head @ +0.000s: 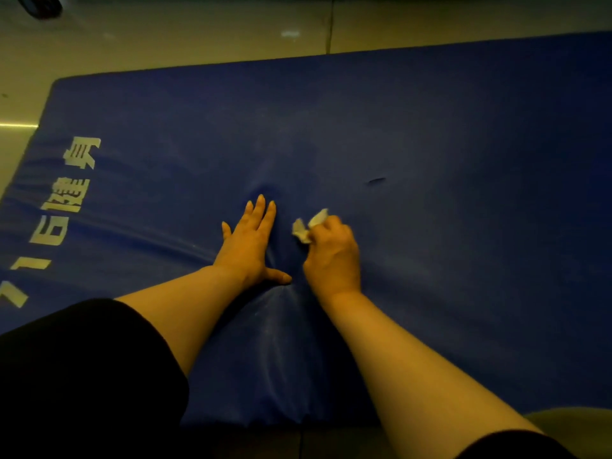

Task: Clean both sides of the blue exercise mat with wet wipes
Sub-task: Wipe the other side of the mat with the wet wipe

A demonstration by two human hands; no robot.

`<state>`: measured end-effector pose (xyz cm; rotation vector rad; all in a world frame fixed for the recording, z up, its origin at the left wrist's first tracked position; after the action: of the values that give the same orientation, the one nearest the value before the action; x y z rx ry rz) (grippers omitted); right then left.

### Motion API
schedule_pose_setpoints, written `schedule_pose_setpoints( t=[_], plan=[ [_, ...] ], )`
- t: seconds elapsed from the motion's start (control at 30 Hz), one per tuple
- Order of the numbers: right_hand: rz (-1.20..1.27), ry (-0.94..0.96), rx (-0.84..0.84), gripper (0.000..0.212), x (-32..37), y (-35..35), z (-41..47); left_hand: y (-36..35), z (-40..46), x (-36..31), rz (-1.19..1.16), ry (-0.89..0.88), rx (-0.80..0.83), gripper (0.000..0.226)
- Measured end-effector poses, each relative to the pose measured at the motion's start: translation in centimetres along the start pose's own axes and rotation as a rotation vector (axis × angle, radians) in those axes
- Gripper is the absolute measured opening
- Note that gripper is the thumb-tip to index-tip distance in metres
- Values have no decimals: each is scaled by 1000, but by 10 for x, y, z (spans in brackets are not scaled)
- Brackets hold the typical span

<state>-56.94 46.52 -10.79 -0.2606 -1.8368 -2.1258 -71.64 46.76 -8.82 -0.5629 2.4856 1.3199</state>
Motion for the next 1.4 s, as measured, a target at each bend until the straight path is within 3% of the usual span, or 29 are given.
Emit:
schedule_pose_setpoints(
  t=[0.1,0.23,0.37,0.43,0.53,0.63,0.73,0.87,0.97,1.1,1.2,1.3,1.4],
  plan=[
    [21,142,139,17,-1,2,10,1,0,-2,16,7,-2,135],
    [-38,-108,-53,23,-52,14,50,1,0,-3,11,26,10,136],
    [-156,-265,-39,15,-64,15,56,-1,-1,-4,3,29,-5,136],
    [-90,-141,-50,10,-29,8,43,-2,-1,-4,15,28,-11,136],
    [-34,117,54,22,16,-7,17,-1,0,-6,15,25,-11,136],
    [-45,193,130,21,10,-7,29,1,0,-6,2,27,0,135],
    [-62,5,-9,18,-31,2,59,1,0,-6,0,28,5,137],
    [-136,-227,-22,19,-45,3,68,0,0,-7,6,37,6,137],
    [-50,-33,-40,16,0,-6,46,1,0,-10,13,41,7,138],
    [-36,177,78,7,13,-13,49,4,0,-13,1,51,23,138],
    [-55,21,-20,28,-21,-7,79,3,2,-13,-2,60,34,139],
    [-110,-230,-30,26,-48,-2,98,2,2,-14,5,71,37,140],
    [-82,-209,-62,24,-22,-9,86,2,4,-13,-6,59,12,142]
  ],
)
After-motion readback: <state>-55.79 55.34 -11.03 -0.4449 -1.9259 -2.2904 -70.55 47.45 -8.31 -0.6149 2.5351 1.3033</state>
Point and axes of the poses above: each hand's wrist, its own z-axis towards the middle knuckle, its own y-axis out of the back of the hand, x = y × z, the point moved 1 cm from there along z, towards the middle knuckle, and after that the axes turned 14 degrees about -z, right-handed, at the moved point
